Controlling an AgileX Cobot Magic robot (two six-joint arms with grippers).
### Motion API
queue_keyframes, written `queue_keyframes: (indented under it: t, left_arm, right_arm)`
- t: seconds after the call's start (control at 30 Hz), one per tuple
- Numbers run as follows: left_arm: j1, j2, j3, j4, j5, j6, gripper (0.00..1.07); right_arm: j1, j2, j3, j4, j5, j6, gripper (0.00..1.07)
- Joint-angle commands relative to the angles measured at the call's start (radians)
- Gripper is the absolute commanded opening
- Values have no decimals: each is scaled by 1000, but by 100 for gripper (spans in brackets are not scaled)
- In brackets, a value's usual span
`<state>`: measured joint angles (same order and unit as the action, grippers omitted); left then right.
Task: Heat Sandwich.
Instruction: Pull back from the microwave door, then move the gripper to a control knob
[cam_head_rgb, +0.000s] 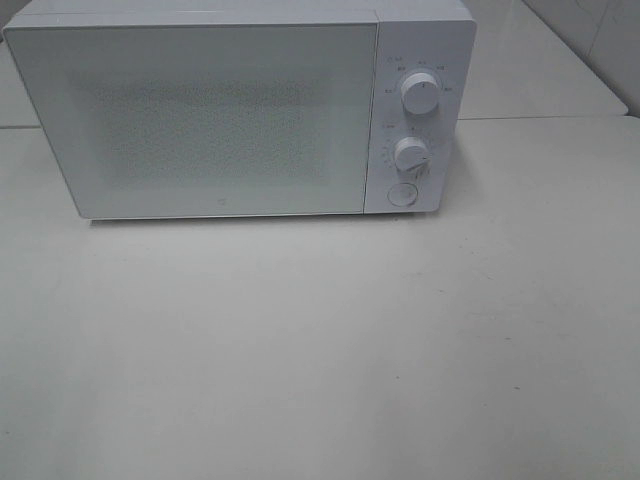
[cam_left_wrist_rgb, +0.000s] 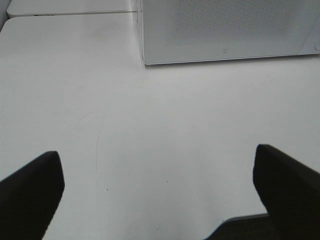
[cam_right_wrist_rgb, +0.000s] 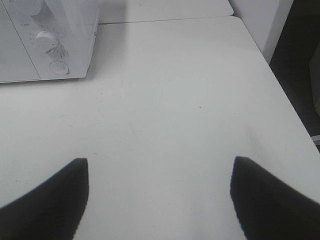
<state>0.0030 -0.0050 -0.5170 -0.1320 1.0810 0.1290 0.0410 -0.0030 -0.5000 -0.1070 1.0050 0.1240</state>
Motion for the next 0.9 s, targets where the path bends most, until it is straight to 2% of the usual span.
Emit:
queue_keyframes:
  t: [0.03, 0.4, 0.9]
  left_arm:
    - [5, -24, 0, -8, -9, -6, 97]
    - [5, -24, 0, -8, -9, -6, 97]
    - [5, -24, 0, -8, -9, -6, 97]
  right_arm:
    - [-5, -23, 1, -7, -6, -2, 76]
    - [-5, 22, -44, -8, -46, -2, 76]
    - [-5, 253, -49, -7, -361, 5, 76]
